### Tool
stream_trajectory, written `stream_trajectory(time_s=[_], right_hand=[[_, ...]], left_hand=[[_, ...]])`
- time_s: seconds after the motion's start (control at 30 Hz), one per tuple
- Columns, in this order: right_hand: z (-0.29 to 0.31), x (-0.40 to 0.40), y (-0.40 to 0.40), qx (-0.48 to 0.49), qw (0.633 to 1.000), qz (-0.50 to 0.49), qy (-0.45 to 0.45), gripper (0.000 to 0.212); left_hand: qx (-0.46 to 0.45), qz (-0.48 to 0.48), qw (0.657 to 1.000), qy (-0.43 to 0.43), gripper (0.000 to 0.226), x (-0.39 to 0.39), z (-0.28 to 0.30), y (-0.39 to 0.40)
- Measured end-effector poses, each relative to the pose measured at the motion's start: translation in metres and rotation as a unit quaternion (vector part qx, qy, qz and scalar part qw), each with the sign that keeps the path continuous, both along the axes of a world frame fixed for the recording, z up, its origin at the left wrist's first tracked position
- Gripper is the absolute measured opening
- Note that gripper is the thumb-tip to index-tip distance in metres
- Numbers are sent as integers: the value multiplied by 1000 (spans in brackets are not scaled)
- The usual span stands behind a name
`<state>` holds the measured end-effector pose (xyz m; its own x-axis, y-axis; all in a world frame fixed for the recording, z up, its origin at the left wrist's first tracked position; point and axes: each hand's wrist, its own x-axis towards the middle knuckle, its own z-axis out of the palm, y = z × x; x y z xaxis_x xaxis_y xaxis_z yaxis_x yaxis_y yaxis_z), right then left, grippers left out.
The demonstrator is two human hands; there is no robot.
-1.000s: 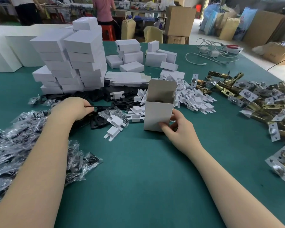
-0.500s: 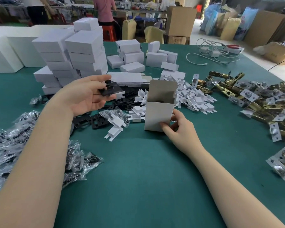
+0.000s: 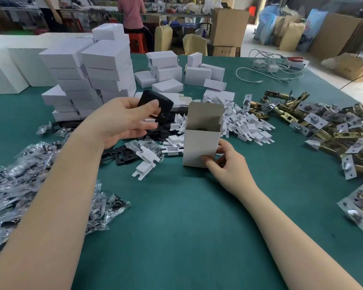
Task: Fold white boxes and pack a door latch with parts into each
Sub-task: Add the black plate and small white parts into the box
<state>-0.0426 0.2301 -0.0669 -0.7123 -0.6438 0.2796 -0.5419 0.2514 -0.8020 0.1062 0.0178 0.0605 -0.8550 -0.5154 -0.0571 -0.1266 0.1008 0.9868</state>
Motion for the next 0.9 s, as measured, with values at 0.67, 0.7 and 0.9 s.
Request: stream_trajectory(time_s=[0.67,0.7,0.9], right_hand=[[-4,-3,-1,0,1000,-4,0,43],[-4,-3,-1,-1,1000,-3,-1,43],[-4,-3,-1,-1,1000,-1,-10,42]], left_hand=[[-36,19,995,88,14,-18,-5,28],[-99,15,991,86,13,-19,-5,29],[-183,-18,975,126,22,-21,-5,44]])
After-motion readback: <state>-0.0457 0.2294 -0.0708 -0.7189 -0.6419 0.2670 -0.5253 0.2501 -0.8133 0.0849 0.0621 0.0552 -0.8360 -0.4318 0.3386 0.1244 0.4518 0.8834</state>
